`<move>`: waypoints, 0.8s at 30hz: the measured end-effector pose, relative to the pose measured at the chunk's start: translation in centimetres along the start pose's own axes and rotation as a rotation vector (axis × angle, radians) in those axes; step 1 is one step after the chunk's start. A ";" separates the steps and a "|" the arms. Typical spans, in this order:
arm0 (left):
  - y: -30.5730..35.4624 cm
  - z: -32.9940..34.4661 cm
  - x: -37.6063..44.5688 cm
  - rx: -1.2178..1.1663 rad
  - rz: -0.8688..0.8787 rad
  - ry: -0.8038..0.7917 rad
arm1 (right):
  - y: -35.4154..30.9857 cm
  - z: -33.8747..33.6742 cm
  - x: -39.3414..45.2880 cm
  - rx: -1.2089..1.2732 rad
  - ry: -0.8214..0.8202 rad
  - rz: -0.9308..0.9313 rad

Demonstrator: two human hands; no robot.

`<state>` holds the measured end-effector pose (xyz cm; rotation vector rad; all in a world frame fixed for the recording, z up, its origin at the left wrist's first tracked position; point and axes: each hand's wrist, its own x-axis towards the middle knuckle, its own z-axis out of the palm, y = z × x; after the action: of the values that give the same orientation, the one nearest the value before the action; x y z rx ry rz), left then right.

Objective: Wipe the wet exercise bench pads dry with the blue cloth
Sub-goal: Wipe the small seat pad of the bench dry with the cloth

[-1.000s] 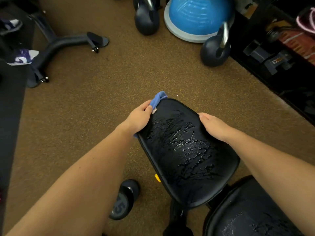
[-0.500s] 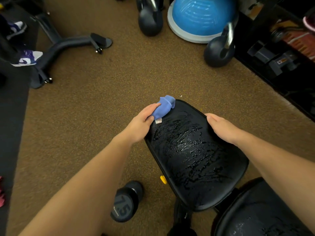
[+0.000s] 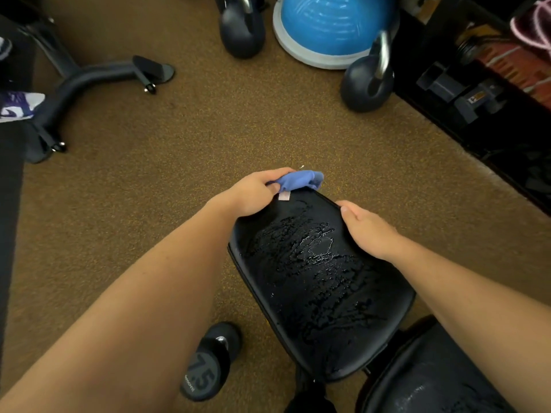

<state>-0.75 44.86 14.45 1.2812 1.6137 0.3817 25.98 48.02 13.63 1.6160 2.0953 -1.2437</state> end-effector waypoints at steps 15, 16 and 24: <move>-3.0 1.1 -6.4 -0.598 -0.224 0.209 | -0.9 0.0 -0.8 -0.004 0.023 0.047; -3.0 1.4 -6.9 -0.610 -0.216 0.234 | -0.9 0.0 -0.8 -0.003 0.025 0.049; -3.7 4.9 -10.2 -0.600 -0.178 0.463 | -1.2 0.1 -1.3 -0.012 0.040 0.066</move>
<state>0.68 33.07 14.62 0.6111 1.7800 1.0186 25.35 46.98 14.93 1.7035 2.0506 -1.1851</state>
